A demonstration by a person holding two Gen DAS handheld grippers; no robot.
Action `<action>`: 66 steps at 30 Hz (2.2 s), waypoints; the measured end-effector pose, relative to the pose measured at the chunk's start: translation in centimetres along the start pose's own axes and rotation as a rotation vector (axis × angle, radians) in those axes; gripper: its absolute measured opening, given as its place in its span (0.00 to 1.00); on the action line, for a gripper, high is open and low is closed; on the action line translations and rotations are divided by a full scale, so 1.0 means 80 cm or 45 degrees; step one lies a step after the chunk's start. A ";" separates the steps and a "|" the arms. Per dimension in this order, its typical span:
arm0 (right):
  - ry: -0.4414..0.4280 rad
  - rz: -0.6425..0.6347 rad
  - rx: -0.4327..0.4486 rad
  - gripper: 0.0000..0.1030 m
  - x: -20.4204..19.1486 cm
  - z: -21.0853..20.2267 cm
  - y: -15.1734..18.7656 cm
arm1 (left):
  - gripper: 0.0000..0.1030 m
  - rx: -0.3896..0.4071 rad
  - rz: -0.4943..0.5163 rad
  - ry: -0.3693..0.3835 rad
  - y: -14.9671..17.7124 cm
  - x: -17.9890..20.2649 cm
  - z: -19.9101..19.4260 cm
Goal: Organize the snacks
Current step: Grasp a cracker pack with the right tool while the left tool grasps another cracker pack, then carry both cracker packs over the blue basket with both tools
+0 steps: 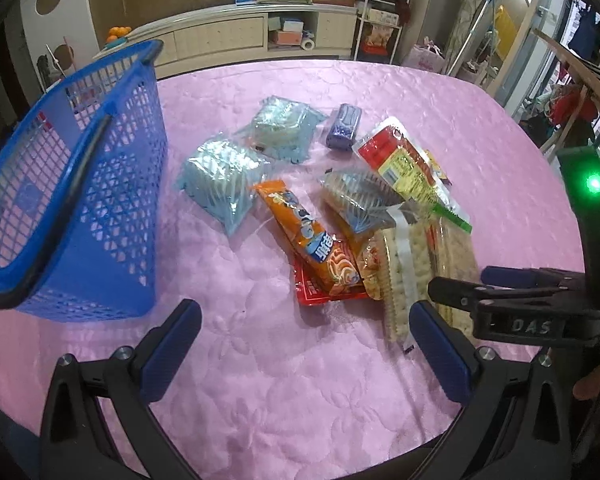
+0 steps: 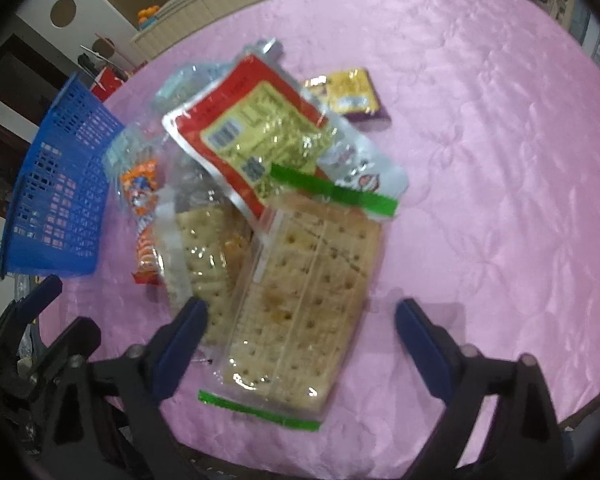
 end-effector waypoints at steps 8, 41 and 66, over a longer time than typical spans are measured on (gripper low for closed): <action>0.043 -0.089 0.007 0.64 -0.018 0.007 0.003 | 1.00 0.015 -0.032 0.046 0.007 -0.001 -0.009; 0.095 -0.163 0.174 0.63 0.087 -0.070 -0.020 | 0.76 -0.297 -0.035 -0.071 -0.025 0.098 0.083; 0.032 -0.208 0.187 0.63 0.029 -0.091 -0.008 | 0.40 -0.111 -0.069 0.063 -0.027 0.063 0.018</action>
Point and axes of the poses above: each gripper's, at about its wrist camera, not at the fingertips, and z roughly the way its jaws point, x to its right, y to its underside, the point moved 9 cm from there along z, roughly the way its jaws point, and after that the axes turned 14 degrees about z, right-handed, at the moved point
